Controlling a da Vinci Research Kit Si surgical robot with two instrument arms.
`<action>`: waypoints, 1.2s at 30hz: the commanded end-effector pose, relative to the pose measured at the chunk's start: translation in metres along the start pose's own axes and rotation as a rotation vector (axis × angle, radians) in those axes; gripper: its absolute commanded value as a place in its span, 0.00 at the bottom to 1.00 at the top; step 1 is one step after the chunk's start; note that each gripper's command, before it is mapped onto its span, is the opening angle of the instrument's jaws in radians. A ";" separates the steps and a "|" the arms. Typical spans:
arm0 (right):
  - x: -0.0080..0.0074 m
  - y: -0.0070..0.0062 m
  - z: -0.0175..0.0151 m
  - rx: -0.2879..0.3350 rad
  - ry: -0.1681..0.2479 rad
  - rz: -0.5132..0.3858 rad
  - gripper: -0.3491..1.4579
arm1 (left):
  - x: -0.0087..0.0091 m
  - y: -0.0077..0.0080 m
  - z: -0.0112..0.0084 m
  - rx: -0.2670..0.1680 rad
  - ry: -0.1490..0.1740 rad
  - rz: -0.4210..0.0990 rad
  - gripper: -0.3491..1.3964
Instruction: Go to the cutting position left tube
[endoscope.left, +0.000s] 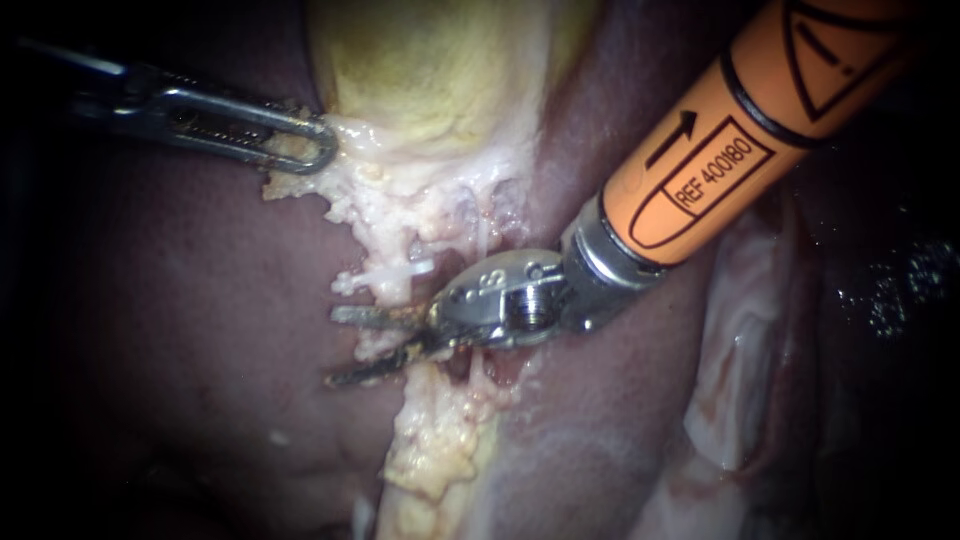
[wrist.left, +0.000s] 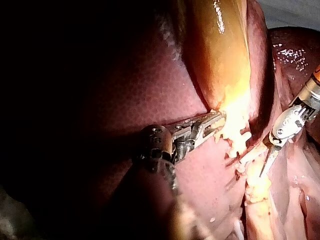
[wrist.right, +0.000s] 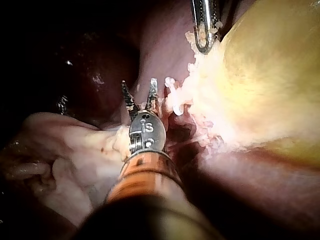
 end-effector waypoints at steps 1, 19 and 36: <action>0.0000 -0.0001 0.0000 0.001 0.000 0.000 0.53 | 0.0000 0.0000 0.0000 0.000 0.000 0.000 0.00; -0.0023 -0.0002 -0.0076 0.037 0.049 -0.008 0.93 | 0.0004 0.0007 -0.0012 0.001 0.000 -0.004 0.00; -0.0078 0.0033 -0.0067 0.033 0.051 -0.036 0.96 | 0.0004 0.0014 -0.0014 0.002 0.001 -0.006 0.00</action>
